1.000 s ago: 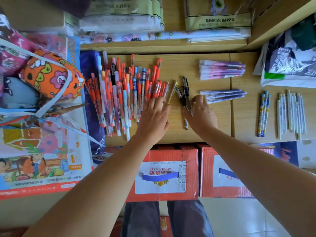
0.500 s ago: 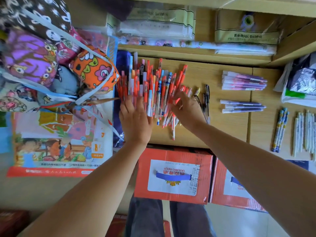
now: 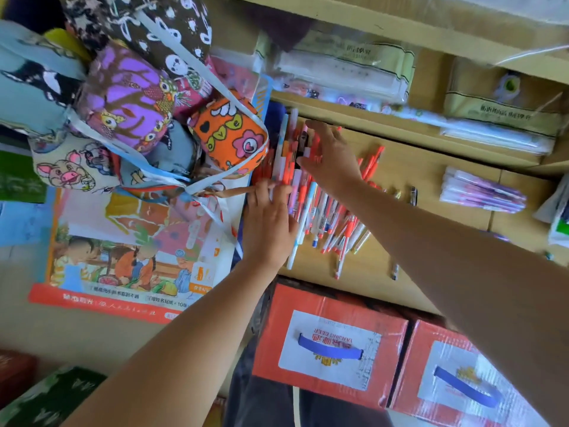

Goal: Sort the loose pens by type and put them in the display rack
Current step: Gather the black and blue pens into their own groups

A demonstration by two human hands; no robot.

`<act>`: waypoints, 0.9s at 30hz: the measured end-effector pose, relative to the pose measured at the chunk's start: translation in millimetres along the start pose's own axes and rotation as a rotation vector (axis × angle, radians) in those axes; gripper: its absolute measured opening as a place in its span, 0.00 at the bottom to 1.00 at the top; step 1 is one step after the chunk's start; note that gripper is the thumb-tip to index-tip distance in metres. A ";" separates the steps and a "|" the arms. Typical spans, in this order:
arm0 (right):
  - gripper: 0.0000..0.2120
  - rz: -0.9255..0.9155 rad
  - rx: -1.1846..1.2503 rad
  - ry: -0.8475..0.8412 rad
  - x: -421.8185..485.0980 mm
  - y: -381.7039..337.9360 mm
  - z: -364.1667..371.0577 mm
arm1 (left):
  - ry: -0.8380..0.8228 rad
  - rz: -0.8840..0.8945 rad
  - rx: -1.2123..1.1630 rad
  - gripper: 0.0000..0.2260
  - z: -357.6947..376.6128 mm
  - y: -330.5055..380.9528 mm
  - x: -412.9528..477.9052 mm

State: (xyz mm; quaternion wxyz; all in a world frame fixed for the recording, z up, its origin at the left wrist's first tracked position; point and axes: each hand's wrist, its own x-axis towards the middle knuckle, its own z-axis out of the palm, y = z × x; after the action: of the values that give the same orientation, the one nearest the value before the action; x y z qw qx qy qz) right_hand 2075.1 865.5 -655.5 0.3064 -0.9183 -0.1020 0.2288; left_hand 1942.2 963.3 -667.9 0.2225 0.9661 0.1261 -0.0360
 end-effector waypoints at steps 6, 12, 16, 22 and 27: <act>0.35 0.107 -0.133 -0.193 29.8 0.6 -2.7 | -0.005 -0.048 -0.048 0.21 -2.3 3.9 0.0; 0.29 0.065 -0.078 -0.092 28.0 3.7 -5.8 | -0.044 -0.062 -0.049 0.23 -5.7 5.1 0.3; 0.23 -0.003 -0.087 -0.079 27.5 1.5 -2.6 | -0.041 -0.073 -0.044 0.23 -5.9 5.8 0.2; 0.24 0.040 -0.134 -0.157 33.5 -11.5 4.5 | -0.021 -0.072 -0.029 0.24 -2.0 4.4 0.2; 0.25 0.037 -0.144 -0.221 35.5 -11.8 -5.8 | -0.027 -0.084 0.007 0.29 0.4 5.2 -0.4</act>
State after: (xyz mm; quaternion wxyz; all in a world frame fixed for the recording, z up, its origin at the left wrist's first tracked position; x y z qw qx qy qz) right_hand 2108.4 883.4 -656.9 0.2223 -0.9089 -0.1343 0.3263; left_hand 1943.2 958.5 -666.0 0.2189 0.9601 0.1635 -0.0587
